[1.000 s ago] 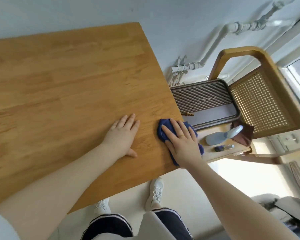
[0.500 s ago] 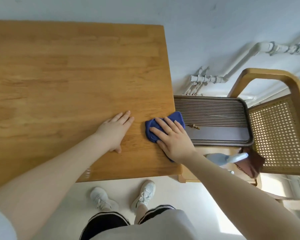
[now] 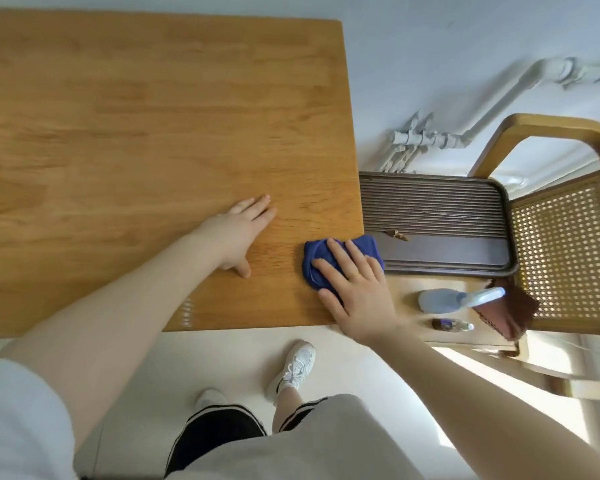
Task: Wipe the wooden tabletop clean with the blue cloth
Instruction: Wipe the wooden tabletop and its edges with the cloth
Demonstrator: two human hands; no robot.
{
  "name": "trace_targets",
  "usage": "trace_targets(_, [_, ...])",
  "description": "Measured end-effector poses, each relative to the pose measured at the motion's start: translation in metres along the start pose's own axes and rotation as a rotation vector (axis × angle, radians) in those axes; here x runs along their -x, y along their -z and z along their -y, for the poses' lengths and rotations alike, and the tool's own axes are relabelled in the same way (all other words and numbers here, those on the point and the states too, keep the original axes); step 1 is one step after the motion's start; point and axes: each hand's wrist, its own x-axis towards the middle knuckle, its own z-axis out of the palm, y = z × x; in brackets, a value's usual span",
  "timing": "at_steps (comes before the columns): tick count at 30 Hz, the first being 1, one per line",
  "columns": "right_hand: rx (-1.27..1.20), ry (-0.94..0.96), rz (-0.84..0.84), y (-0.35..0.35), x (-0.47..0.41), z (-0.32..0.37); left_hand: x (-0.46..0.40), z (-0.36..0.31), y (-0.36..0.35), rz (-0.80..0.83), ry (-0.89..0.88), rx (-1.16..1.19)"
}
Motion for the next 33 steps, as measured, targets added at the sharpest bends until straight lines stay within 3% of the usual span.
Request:
trace_targets(5, [0.004,-0.129,-0.032,-0.003,0.007,0.022,0.001,-0.007,0.005,-0.094,-0.037,-0.077])
trace_targets(7, [-0.003,-0.093,0.010,-0.011,-0.010,0.049,0.006,-0.006,0.001,-0.180,-0.042,-0.082])
trace_targets(10, [-0.002,0.029,0.062,-0.026,-0.033,0.086,0.024,0.011,-0.014,-0.225,-0.007,0.071])
trace_targets(14, [0.073,0.130,0.066,-0.026,-0.034,0.071,0.071,0.064,-0.049,-0.243,0.090,0.342])
trace_targets(18, [0.140,-0.269,-0.003,-0.025,-0.028,0.079,0.115,0.116,-0.093,-0.286,0.344,0.386])
trace_targets(21, [0.092,-0.377,0.023,-0.035,-0.042,0.121,0.139,0.148,-0.121,-0.255,0.564,0.441])
trace_targets(24, [0.105,-0.292,0.116,-0.056,-0.057,0.180,0.165,0.174,-0.151,-0.186,0.645,0.521])
trace_targets(28, [0.067,0.010,0.262,-0.085,-0.077,0.280,0.195,0.209,-0.172,-0.126,0.596,0.529])
trace_targets(30, [0.107,0.142,0.312,-0.096,-0.082,0.298,0.203,0.219,-0.180,-0.149,0.528,0.545])
trace_targets(33, [0.156,0.197,0.242,-0.096,-0.084,0.288,0.208,0.229,-0.182,-0.174,0.488,0.430])
